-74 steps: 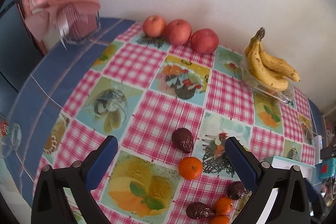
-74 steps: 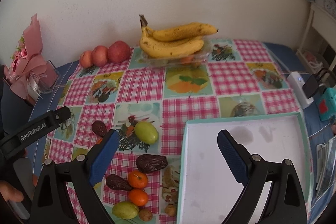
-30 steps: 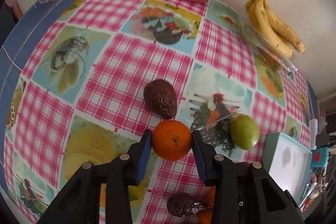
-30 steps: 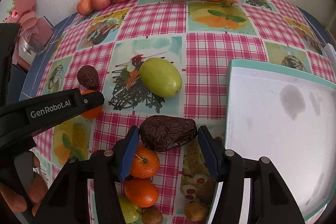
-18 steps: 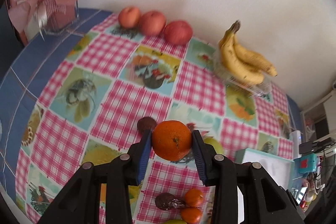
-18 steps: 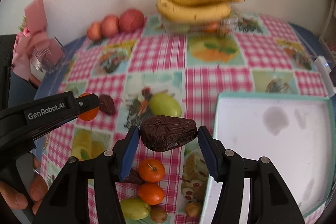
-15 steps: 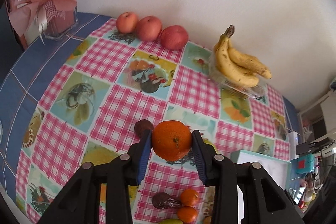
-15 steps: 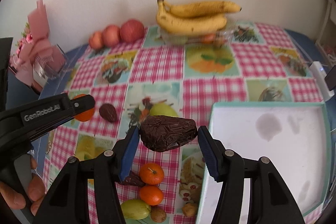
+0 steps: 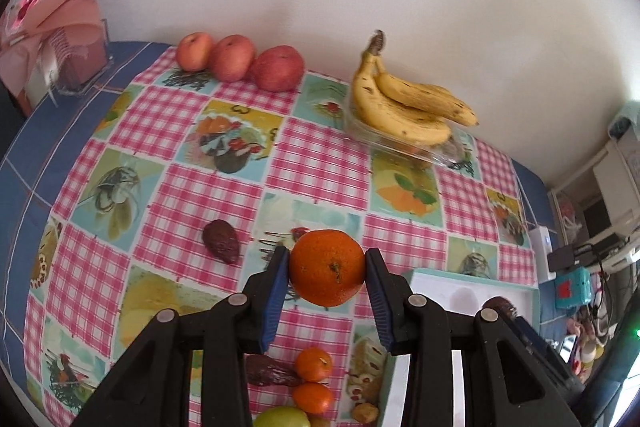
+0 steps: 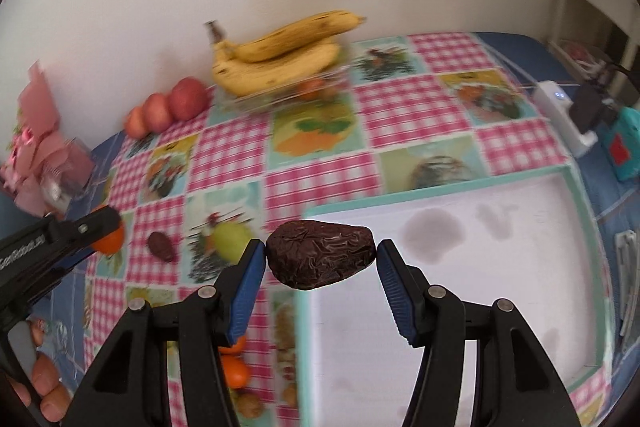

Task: Organize fruits
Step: 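Carry the tangerine into the white tray and open the left gripper while the right releases the date there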

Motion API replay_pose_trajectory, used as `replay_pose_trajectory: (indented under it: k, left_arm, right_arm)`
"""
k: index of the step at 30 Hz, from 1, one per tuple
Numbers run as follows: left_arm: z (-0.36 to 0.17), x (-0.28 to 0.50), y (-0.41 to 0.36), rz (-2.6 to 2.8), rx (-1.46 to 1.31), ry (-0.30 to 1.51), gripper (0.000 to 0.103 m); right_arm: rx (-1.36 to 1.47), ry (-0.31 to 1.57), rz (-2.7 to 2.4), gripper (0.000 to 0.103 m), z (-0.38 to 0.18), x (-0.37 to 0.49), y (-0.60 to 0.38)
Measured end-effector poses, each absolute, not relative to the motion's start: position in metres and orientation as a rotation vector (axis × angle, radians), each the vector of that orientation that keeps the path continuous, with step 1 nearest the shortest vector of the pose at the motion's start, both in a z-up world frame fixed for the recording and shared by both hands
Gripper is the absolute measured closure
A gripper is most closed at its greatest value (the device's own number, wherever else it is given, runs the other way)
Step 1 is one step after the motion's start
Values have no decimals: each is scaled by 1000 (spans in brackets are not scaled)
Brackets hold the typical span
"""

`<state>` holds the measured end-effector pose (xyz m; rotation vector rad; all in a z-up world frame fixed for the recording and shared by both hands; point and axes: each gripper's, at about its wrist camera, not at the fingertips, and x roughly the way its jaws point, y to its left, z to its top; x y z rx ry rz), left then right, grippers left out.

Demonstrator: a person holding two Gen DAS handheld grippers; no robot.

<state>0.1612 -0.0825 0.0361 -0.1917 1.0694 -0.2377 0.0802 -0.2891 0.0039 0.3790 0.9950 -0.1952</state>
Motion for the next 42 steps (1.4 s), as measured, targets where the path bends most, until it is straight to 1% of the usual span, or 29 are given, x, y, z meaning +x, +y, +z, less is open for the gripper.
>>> replay_pose_trajectory:
  k: [7,12,22,31,42]
  left_arm:
    - [31,152,-117,-276,-126,1084,63]
    - [21,141,-155,-349,-65,1098,63]
    - [-40,129,-219,-432,37,1177,62]
    - [-63,121,-241,-461,110,1190,62]
    - [-73,119,-253,-462,152,1188,62]
  right_arm:
    - [425,978,-273,44,4,64,-333]
    - [436,979,-332,44,1,53,-360]
    - [486,1002,-425,44,-24,42,-405]
    - [490,1052,-463,44,-52,45,-421]
    - [483,1077,-477,44,-64,47,-431]
